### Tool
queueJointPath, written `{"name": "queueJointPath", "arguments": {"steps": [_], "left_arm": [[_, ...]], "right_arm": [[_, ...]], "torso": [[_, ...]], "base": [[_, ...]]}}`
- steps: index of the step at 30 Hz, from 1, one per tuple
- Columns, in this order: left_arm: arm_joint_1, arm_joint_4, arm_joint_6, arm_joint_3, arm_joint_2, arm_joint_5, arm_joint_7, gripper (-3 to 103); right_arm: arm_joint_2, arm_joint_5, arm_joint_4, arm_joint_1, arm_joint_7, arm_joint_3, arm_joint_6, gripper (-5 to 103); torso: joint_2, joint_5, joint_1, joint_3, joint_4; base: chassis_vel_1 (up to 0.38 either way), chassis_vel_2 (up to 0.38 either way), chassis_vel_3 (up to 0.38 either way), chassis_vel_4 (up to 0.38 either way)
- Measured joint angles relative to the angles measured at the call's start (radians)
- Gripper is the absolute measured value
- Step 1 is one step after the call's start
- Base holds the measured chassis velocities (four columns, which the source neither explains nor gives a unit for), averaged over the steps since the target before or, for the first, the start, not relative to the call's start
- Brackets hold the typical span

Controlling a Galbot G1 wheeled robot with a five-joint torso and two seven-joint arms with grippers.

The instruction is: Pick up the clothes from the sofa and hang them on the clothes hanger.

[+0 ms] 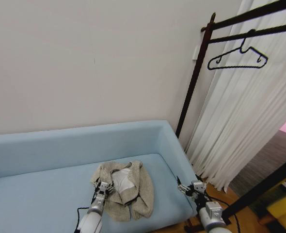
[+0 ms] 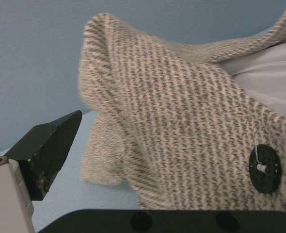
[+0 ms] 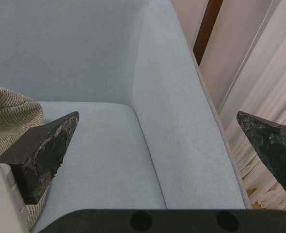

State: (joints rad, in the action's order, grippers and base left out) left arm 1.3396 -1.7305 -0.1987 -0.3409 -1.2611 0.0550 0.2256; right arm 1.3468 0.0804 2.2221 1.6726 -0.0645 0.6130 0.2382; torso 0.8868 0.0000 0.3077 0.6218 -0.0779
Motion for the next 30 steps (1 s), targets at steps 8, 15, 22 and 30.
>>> {"name": "queueJointPath", "arguments": {"steps": [8, 15, 22, 30], "left_arm": [[0.041, -0.047, 0.008, -0.045, 0.008, -0.055, -0.006, 100], [0.052, -0.107, -0.005, 0.007, 0.012, -0.15, -0.004, 100], [0.002, -0.053, -0.008, 0.104, -0.02, -0.073, 0.04, 100], [0.012, -0.01, -0.013, 0.13, -0.033, -0.02, 0.069, 100]], "right_arm": [[0.011, -0.005, -0.032, -0.032, 0.007, -0.015, -0.005, 100], [0.022, -0.014, -0.057, -0.048, 0.011, -0.026, -0.013, 100], [0.014, -0.015, -0.073, -0.054, 0.012, -0.028, -0.014, 100], [0.001, -0.015, -0.08, -0.054, 0.012, -0.025, -0.011, 100]], "torso": [[0.0, -0.0001, 0.0, 0.0, 0.0001], [0.0, 0.0002, 0.0, 0.0, -0.0001], [0.0, 0.0001, 0.0, 0.0, -0.0002], [0.0, 0.0, 0.0, 0.0, 0.0001]], "base": [[0.0, 0.0, 0.0, 0.0], [0.0, 0.0, 0.0, 0.0], [0.0, 0.0, 0.0, 0.0], [0.0, 0.0, 0.0, 0.0]]}}
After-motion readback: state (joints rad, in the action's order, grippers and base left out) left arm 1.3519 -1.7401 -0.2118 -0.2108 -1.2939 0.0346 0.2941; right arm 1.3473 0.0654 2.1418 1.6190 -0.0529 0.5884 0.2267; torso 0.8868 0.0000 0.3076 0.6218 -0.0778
